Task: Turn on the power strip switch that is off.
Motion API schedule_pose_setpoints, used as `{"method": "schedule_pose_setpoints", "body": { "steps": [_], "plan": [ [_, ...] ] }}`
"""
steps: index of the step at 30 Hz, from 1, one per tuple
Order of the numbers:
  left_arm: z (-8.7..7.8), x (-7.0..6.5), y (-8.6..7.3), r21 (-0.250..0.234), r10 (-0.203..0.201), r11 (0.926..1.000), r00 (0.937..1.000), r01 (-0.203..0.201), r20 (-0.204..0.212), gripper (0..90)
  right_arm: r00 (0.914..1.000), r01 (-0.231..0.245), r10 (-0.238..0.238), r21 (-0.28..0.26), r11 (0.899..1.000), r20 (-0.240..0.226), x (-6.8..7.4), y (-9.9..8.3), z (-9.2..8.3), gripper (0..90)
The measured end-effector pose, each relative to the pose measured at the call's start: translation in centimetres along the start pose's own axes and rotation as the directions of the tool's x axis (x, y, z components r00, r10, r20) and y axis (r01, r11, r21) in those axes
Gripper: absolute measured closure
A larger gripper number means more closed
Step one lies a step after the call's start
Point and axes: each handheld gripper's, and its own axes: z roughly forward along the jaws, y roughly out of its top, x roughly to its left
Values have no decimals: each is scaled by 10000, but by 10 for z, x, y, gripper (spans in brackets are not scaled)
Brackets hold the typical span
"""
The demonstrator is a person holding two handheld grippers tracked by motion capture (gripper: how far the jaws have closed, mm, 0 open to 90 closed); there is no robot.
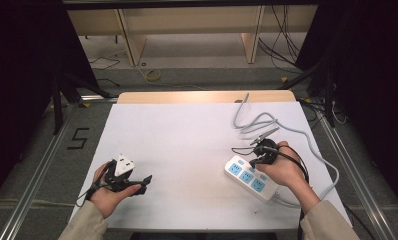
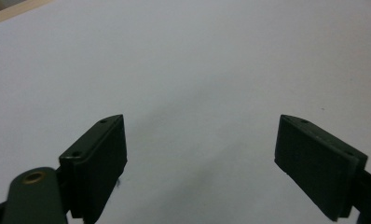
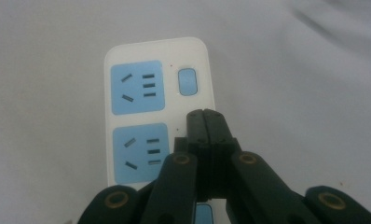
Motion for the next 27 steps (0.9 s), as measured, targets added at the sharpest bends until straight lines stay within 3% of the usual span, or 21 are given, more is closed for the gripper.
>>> {"method": "schedule_pose_setpoints", "body": {
  "steps": [27],
  "plan": [
    [0, 0, 0, 1, 10, 10000, 10000, -10, 15, 164, 9999, 108, -110, 412, 9991, 45, 3, 2, 8, 900]
  ]
}}
